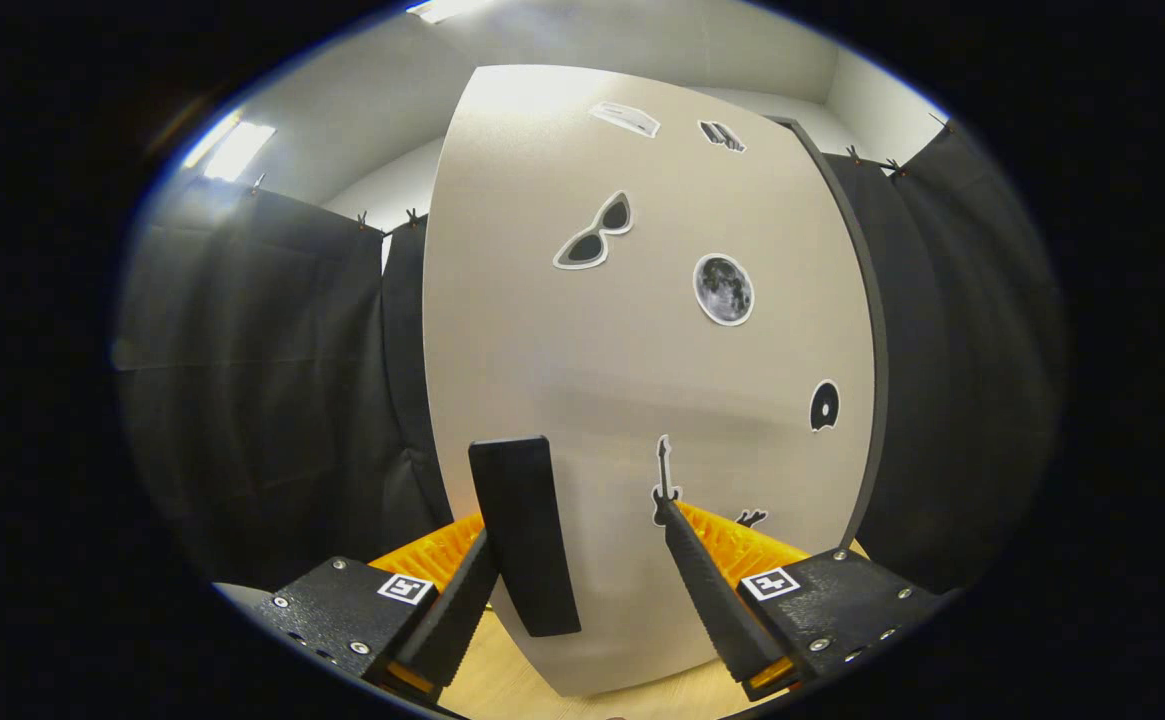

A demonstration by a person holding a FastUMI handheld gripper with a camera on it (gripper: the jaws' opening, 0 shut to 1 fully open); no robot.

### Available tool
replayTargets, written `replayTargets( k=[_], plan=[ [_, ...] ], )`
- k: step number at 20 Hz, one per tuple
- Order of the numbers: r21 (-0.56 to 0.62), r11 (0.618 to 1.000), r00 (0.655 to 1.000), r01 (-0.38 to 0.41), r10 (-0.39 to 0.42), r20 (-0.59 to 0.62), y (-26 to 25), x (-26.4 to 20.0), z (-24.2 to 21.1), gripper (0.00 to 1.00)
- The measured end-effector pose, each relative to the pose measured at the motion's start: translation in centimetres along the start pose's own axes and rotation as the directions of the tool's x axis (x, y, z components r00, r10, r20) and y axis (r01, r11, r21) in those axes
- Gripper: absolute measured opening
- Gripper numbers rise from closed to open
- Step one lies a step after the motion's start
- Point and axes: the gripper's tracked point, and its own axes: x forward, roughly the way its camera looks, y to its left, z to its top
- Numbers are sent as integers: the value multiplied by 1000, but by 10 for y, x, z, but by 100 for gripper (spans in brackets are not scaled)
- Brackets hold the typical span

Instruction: Open the shoe cabinet door, grab the shoes and put them into the shoe cabinet, then close the shoe cabinet door.

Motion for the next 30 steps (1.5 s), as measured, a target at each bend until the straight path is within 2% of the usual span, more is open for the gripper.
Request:
replayTargets(
  k=[11, 23, 30],
  plan=[
    [-16, 995, 995, 96, -95, 32, 18, 67, 1, 96],
    [-15, 985, 983, 172, -171, 61, 21, 94, 1, 95],
    [-67, 969, 970, 238, -234, 66, 21, 99, 0, 96]
  ],
)
